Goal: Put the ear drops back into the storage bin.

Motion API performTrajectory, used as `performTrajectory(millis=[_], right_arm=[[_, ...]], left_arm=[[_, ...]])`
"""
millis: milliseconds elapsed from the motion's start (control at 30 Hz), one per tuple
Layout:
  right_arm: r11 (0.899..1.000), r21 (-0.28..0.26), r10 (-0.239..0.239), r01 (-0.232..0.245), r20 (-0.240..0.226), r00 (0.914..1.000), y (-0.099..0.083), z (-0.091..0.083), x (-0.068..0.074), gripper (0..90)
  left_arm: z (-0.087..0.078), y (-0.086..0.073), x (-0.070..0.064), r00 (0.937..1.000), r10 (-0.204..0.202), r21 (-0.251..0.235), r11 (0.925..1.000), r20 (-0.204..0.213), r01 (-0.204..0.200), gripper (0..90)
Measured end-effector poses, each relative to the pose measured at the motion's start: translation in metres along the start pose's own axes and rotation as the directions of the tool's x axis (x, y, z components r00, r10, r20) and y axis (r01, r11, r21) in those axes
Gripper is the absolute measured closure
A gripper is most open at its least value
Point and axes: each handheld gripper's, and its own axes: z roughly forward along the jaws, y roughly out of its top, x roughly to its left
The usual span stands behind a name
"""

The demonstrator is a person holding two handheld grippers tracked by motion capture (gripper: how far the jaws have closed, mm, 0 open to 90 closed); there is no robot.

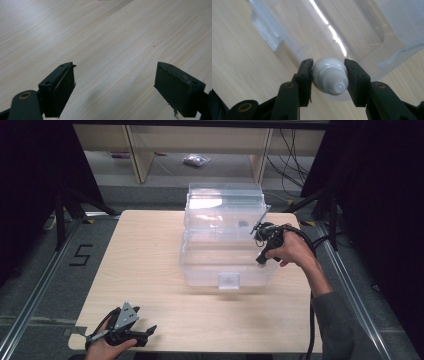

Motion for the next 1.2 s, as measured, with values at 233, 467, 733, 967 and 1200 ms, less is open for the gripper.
performTrajectory(millis=[233, 467, 733, 967, 1200], right_arm=[[0.999, 0.021, 0.044, -0.044, -0.016, 0.9989, 0.01, 0.023, -0.016, 60.2], [0.997, 0.043, 0.062, -0.061, -0.01, 0.998, 0.014, 0.041, -0.028, 60.2], [0.992, 0.081, 0.098, -0.096, -0.013, 0.9951, 0.014, 0.059, -0.033, 60.2], [0.987, 0.103, 0.126, -0.124, -0.009, 0.992, 0.018, 0.067, -0.032, 60.2], [0.985, 0.102, 0.141, -0.138, -0.018, 0.9899, 0.014, 0.079, -0.036, 60.1]], left_arm=[[-0.001, 0.0, 0.001, 0.9999, 0.013, 0.012, 0.9998, 0.005, -0.013, 15.9], [0.0, 0.0, 0.0, 1.0, -0.001, -0.001, 1.0, 0.0, 0.001, 15.9], [0.0, 0.0, 0.0, 1.0, -0.001, 0.003, 1.0, 0.004, 0.001, 15.9], [0.0, 0.0, 0.0, 1.0, -0.002, -0.002, 1.0, -0.002, 0.002, 15.9], [0.0, 0.0, 0.0, 1.0, 0.004, 0.002, 1.0, 0.0, -0.004, 15.9]])
